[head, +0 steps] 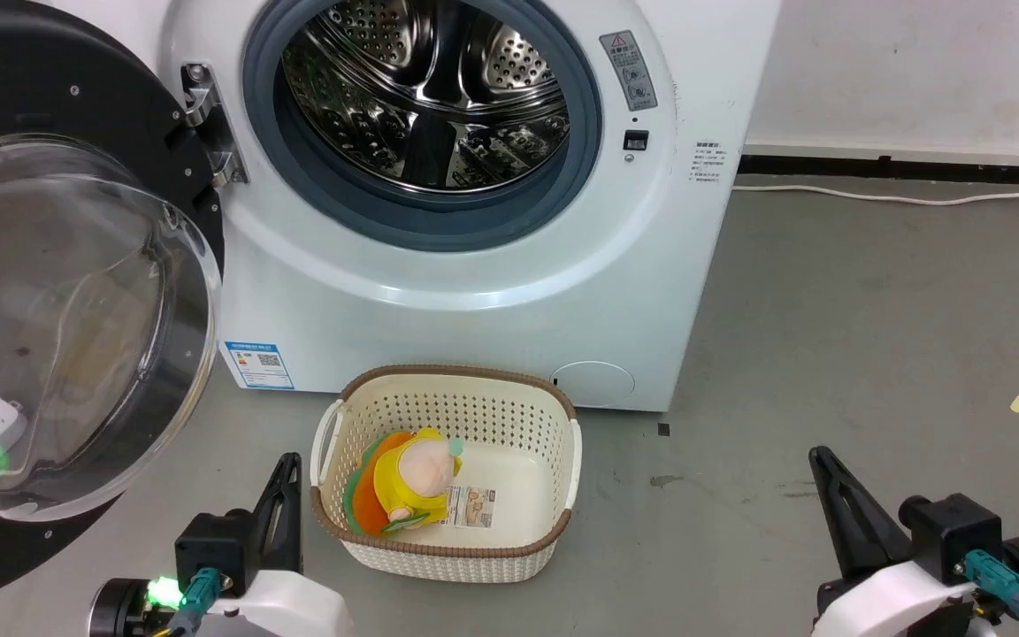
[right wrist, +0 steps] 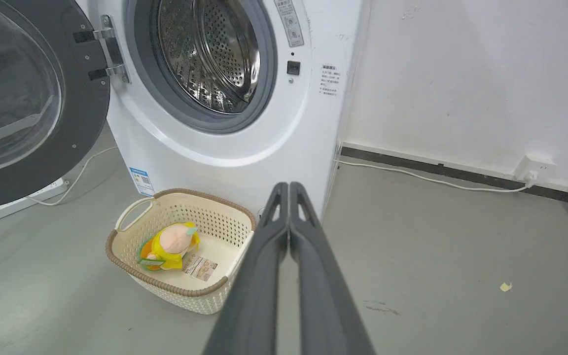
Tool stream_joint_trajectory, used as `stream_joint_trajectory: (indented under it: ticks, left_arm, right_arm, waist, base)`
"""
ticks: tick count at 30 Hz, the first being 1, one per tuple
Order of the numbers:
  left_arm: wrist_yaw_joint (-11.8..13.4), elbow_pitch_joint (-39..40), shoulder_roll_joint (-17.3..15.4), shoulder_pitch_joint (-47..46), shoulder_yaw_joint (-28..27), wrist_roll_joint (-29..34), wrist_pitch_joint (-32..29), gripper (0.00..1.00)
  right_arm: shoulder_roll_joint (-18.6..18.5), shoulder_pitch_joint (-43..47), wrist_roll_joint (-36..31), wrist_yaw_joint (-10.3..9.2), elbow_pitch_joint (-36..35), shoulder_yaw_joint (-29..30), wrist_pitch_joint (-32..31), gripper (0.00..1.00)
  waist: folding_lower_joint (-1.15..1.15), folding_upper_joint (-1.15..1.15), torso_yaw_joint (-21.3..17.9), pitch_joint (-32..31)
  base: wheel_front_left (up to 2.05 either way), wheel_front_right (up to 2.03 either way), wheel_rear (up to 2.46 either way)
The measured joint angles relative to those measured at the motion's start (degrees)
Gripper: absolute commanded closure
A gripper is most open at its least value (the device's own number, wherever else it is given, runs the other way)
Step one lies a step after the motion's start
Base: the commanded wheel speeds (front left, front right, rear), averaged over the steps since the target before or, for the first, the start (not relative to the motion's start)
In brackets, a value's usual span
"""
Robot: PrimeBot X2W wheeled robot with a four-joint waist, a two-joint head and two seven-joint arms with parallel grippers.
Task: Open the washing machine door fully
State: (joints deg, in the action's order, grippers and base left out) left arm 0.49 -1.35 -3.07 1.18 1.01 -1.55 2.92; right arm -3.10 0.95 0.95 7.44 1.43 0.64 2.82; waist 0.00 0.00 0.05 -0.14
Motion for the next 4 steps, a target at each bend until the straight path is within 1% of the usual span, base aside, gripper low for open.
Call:
stream_joint_trajectory:
  ticks: [4]
  left_arm:
    - [0.0,0.2,0.0,0.0,-0.1,0.1,-0.6,1.0]
  right_arm:
    - [0.0,-0.1,-0.1,0.0,-0.2,-0.1,-0.4,1.0]
  waist:
    - [0.0,0.0,0.0,0.0]
  base:
    - [0.0,0.0,0.0]
